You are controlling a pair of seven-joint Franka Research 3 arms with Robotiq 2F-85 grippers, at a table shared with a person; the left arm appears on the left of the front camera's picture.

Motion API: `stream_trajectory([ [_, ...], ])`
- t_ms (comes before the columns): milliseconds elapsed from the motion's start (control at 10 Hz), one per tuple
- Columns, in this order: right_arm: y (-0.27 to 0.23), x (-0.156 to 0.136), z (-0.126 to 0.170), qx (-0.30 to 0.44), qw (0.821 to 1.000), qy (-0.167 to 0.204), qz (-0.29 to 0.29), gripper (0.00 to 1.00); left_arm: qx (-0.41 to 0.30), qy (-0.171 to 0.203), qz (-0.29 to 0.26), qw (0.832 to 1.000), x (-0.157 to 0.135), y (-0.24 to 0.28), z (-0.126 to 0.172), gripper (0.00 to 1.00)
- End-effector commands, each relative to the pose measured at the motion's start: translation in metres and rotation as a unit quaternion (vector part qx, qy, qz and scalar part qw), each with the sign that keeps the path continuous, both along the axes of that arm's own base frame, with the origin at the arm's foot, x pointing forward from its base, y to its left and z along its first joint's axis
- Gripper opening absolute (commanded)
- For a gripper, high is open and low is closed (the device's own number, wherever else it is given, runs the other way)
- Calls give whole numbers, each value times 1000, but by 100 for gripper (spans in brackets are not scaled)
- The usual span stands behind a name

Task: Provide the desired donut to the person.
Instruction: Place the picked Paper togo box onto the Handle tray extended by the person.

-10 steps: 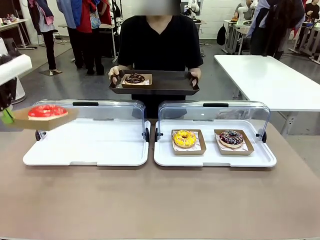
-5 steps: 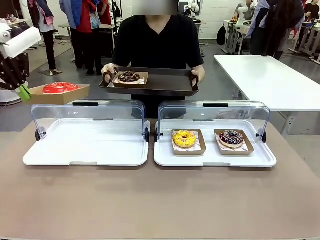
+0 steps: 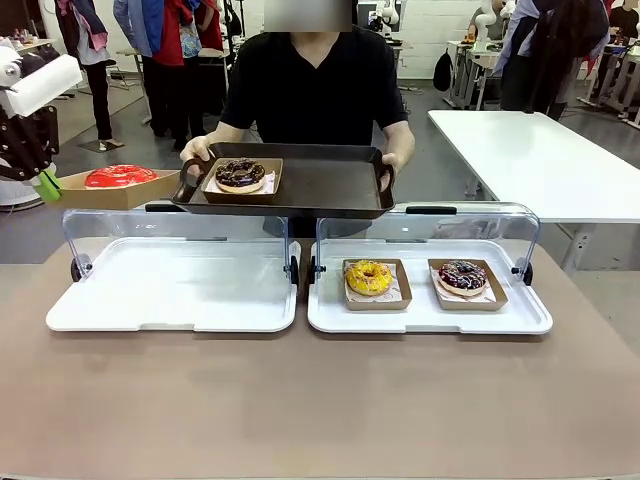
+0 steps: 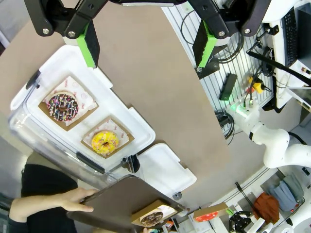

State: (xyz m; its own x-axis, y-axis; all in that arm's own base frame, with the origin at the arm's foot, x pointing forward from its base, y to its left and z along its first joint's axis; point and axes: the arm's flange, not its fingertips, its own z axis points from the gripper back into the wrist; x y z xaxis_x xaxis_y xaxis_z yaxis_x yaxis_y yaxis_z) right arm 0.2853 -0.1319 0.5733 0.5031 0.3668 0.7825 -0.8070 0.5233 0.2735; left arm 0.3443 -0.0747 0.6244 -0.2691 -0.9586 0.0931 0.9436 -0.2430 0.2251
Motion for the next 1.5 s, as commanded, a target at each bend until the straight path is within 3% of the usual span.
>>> stream_trajectory([
  [0, -1, 2, 1, 12, 1000, -10, 7, 100, 3, 2, 11, 1000, -2, 0, 4, 0],
  [500, -1, 2, 1, 12, 1000, -10, 7, 100, 0, -1, 0, 1000, 0, 0, 1, 1],
  [700, -1, 2, 1, 12, 1000, -10, 7, 100, -15, -26, -21, 999, -27, -65, 48, 1],
  [1000, -1, 2, 1, 12, 1000, -10, 7, 100, 30, -34, -49, 998, -8, -165, 91, 1],
  [1400, -1, 2, 1, 12, 1000, -10, 7, 100, 54, 18, 3, 998, 58, -289, 59, 1],
])
